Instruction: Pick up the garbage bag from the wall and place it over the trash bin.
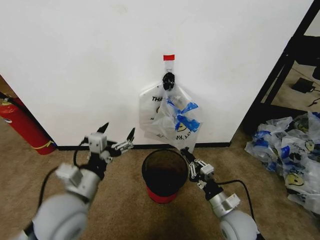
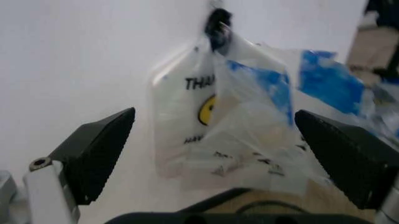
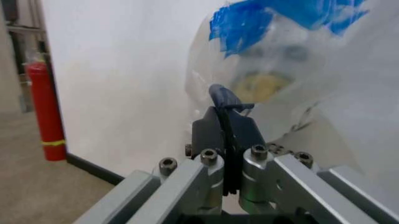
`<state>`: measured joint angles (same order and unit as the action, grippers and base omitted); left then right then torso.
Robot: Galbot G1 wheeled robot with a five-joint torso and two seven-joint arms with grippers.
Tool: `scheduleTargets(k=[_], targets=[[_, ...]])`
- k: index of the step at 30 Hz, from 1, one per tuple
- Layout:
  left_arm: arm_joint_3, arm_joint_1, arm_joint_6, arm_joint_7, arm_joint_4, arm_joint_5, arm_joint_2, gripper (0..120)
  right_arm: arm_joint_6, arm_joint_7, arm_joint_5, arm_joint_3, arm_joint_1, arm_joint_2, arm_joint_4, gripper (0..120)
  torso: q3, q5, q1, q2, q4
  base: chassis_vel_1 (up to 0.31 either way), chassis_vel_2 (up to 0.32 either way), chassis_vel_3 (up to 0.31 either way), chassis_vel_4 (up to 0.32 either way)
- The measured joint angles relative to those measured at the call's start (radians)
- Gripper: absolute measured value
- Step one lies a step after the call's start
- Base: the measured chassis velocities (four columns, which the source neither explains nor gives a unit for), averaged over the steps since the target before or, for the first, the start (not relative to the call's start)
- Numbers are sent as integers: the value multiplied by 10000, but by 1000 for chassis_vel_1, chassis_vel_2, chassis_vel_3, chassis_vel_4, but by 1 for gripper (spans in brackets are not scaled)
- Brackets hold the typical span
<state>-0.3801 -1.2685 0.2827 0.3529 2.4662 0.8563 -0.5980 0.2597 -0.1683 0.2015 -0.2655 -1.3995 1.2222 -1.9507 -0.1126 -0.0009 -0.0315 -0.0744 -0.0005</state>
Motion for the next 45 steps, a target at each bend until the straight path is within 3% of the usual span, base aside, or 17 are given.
scheduleTargets(k=[4,8,12,14,21,35,45], targets=[[1494,2308,644,151,-177,978,785,100,-67,1,-146,187,127,46,5,0,1,-3,0,0,-13,0,0,0,0],[3389,4367,1018,249,-693,1186,854,100,-76,-1,-284,183,168,70,31,0,0,-3,0,0,-14,0,0,0,0],[5087,6300,1306,267,-1660,1197,501,99,-77,-12,-313,52,136,34,32,0,0,-2,0,0,-9,0,0,0,0],[5254,6490,1335,274,-1771,1220,422,99,-77,-12,-312,23,126,24,32,0,0,-3,1,0,-11,0,0,0,0],[7180,8404,1756,510,-1984,1627,-460,99,-75,-14,-273,-375,-58,-23,28,0,1,-2,1,0,-13,0,0,0,0],[8813,10485,2852,648,-2957,1697,-1536,98,-42,-27,-267,-470,-108,-18,121,0,1,2,1,0,-11,0,0,0,0],[9391,10807,3221,944,-3567,1966,-2015,96,-42,-33,-225,-623,-163,-65,68,0,2,-1,1,0,-9,0,0,0,0]])
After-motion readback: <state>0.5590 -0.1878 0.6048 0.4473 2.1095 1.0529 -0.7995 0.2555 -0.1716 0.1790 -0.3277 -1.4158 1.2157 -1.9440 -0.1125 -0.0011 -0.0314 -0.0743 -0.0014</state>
